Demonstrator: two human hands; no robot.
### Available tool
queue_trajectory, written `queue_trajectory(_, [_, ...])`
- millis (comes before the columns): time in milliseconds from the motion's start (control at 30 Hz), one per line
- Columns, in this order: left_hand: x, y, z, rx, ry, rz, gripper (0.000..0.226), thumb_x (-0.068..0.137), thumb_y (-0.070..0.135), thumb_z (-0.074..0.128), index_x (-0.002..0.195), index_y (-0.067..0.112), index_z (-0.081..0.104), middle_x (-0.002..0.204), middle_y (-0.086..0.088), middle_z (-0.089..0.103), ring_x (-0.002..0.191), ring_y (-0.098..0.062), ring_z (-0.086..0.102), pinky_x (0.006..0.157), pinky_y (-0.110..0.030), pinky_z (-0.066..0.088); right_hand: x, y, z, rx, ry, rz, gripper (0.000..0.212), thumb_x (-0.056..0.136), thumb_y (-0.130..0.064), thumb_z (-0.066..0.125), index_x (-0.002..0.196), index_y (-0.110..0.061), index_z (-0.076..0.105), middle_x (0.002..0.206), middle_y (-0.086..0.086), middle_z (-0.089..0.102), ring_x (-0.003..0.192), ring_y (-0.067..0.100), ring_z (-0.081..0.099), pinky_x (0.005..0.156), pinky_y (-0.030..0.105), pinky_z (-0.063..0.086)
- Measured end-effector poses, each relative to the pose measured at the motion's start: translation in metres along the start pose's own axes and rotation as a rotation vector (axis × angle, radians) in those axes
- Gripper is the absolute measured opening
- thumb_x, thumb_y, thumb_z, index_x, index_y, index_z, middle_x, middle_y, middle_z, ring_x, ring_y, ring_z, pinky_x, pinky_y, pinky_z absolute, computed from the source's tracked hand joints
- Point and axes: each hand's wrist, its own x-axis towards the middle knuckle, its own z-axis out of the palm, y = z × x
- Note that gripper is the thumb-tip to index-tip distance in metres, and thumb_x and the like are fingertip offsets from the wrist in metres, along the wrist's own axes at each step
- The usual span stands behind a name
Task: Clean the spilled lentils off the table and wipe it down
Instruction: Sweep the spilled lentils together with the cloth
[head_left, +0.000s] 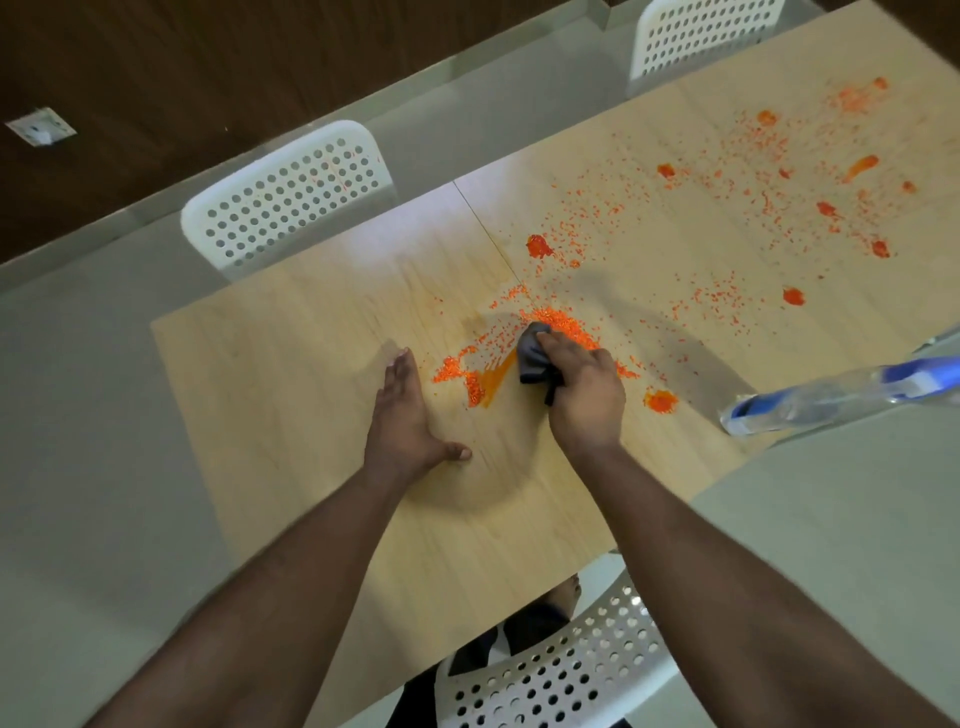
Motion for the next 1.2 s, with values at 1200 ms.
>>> queue_trajectory(1200, [0.033,-0.047,-0.044,0.018,-0.018,0.112,0.161,0.054,0.047,0.103,0.167,0.011,-0.006,0.176,-0.008,0.004,0.162,-0.023,0.001,0.131,-0.039,0.012,-0.022,-0.083,0.064,-0.198,-0.204,-0.221,0.052,0.09,-0.022,0.067,0.141,-0.03,0.066,0.149,-0.005,0.061,0.11,0.034,0.057,0.07,0.04,0.059])
